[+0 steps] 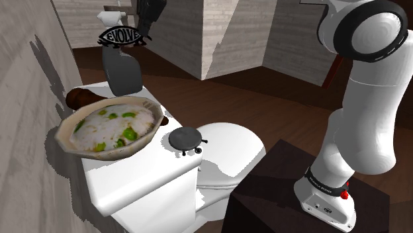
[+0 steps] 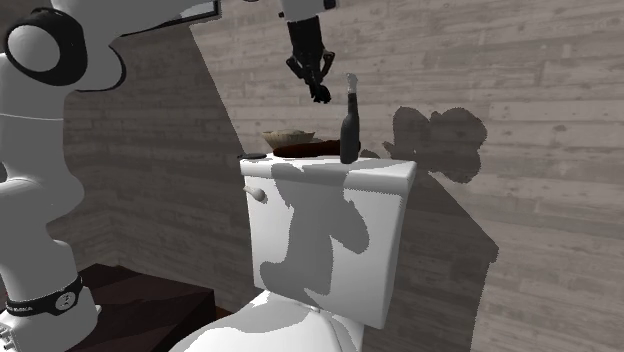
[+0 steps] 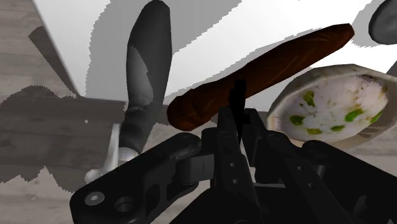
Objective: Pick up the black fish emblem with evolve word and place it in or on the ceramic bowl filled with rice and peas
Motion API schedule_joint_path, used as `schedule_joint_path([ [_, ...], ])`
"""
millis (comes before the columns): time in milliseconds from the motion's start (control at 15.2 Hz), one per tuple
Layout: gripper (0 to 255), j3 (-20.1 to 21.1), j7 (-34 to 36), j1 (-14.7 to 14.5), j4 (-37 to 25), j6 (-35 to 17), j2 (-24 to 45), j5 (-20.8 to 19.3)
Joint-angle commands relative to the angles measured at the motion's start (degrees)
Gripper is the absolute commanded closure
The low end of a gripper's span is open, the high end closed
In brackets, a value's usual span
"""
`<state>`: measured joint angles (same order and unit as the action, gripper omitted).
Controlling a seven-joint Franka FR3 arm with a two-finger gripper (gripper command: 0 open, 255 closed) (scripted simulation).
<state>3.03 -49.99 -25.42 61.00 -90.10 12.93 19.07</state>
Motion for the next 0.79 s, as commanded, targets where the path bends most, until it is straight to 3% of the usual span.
schedule_joint_path([
  [0,255,0.8,2.1,-1.7,3.0,-1.4,-2.3,-0.8],
  [726,255,6.9,15.2,-10.2,12.7,-7.2,-10.3,-5.2],
])
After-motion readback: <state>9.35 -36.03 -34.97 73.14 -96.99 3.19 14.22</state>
